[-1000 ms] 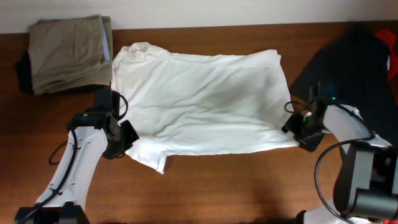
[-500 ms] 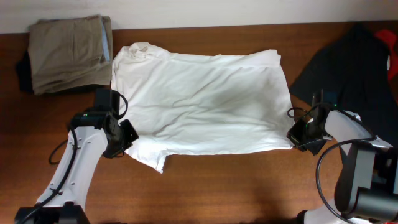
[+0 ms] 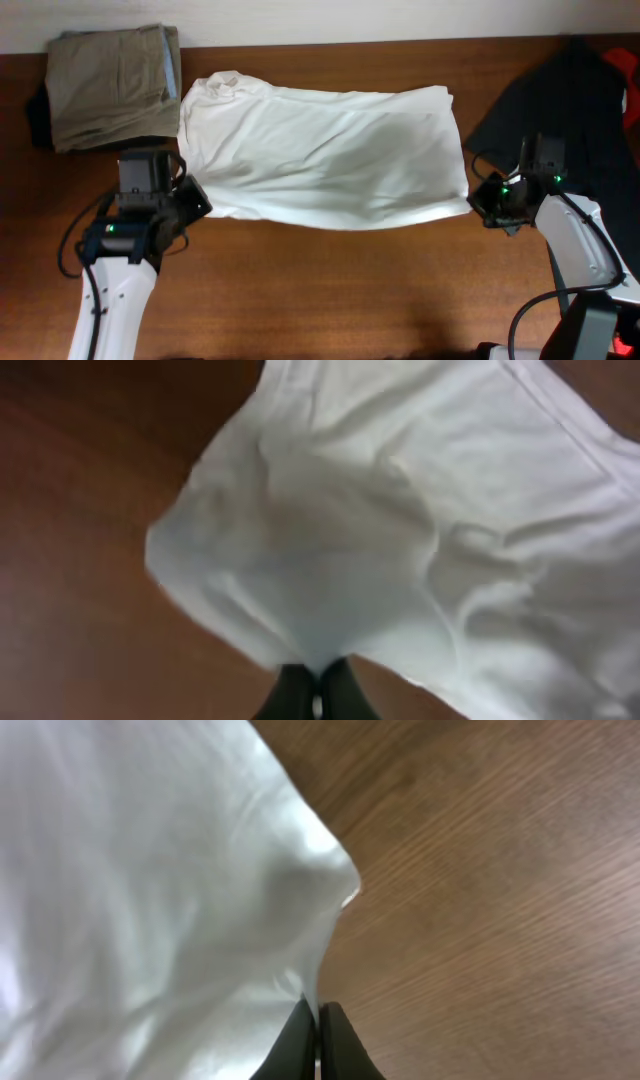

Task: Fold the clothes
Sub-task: 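Fold the bottom hem upward toward the collar with both grippers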

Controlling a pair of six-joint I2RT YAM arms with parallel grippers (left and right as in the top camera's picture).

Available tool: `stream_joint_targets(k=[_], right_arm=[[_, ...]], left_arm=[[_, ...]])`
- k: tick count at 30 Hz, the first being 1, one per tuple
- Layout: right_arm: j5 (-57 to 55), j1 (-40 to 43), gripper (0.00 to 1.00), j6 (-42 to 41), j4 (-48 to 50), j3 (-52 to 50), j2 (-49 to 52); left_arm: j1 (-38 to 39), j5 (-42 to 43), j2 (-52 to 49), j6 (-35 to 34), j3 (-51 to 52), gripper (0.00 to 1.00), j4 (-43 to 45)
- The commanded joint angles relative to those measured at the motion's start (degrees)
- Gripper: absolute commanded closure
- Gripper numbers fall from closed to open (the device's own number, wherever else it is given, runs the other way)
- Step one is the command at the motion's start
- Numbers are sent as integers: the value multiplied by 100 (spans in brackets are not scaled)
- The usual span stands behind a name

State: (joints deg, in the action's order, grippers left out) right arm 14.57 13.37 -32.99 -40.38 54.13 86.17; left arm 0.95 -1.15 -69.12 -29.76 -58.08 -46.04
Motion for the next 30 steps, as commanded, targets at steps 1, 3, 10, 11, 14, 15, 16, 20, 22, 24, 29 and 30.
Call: stream_joint_targets(k=[1,3,10,11,14,15,16,20,22,24,29,30], right_arm=[[175,15,96,-52,588,-7,-90],[177,15,96,-52,1235,-7,-76],[94,-774,96,-59,3355,-7,734],[-284,-855,96,-369,3510,-7,907],[-608,-859,96,-415,3810,-7,1130],[-800,-859,96,-415,3875,-7,1156],[-1069,-859,96,-415,3880,-9,1167],[-1384,-859,96,-417,3893,-9,1172],[-1543,-859,96,-415,3893,-7,1172],[-1556,-859,96,-415,3936,-9,1180],[-1499,-859,36,-411,4277,-7,1550],[-1508,-837,12,-391,4225,24,1495]], left_arm=[[-26,-345,-748,70,-24,99,654],[-26,-452,-1510,70,-24,99,1432],[-24,-492,-2363,70,-24,99,3222],[-24,-490,-2461,70,-24,99,3386],[-37,-638,-2966,70,-24,99,3882],[-35,-866,-3176,70,-24,99,4159],[-37,-1088,-3340,70,-24,99,4400],[-37,-1491,-3786,72,-24,95,4966],[-37,-1499,-4004,72,-24,91,5292],[-35,-1521,-4072,72,-24,83,5571],[-35,-1519,-4068,326,-26,68,5906],[-35,-1517,-3941,767,-26,67,5823]])
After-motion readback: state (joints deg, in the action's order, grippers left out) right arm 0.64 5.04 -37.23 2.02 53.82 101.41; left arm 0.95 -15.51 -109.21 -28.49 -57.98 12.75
